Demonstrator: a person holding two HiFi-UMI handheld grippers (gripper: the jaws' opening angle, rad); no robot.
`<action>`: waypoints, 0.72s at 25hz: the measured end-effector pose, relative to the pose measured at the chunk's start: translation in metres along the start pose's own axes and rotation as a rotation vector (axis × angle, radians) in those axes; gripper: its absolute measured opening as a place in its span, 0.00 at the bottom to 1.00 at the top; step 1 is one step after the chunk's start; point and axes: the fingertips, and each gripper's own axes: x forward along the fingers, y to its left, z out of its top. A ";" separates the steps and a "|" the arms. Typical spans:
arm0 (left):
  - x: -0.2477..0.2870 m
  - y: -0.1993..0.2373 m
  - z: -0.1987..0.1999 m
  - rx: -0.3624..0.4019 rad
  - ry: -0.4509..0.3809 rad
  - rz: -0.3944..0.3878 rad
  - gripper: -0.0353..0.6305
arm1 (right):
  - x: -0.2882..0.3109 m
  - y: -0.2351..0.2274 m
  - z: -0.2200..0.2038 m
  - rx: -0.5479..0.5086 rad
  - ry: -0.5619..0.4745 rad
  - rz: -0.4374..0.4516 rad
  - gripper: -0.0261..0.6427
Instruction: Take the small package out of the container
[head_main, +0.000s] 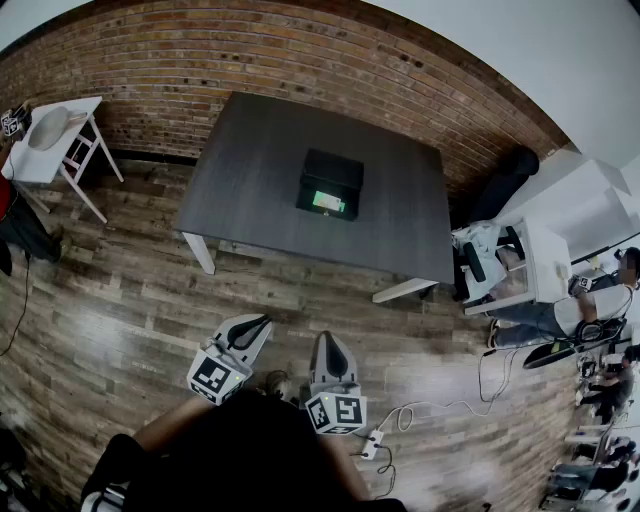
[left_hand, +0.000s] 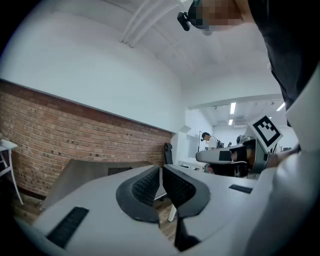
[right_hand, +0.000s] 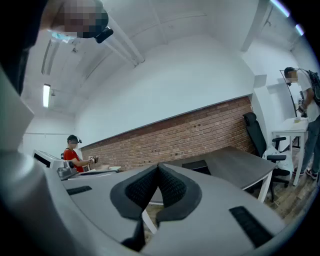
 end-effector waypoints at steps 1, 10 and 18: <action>0.000 0.000 0.000 -0.001 -0.001 0.002 0.12 | 0.000 0.000 -0.001 0.002 -0.003 0.003 0.08; -0.005 -0.003 -0.005 0.004 0.004 0.002 0.12 | -0.002 0.004 -0.003 -0.002 -0.001 0.007 0.08; -0.010 0.002 -0.003 -0.002 0.002 0.007 0.12 | -0.001 0.009 -0.004 0.028 -0.013 0.009 0.08</action>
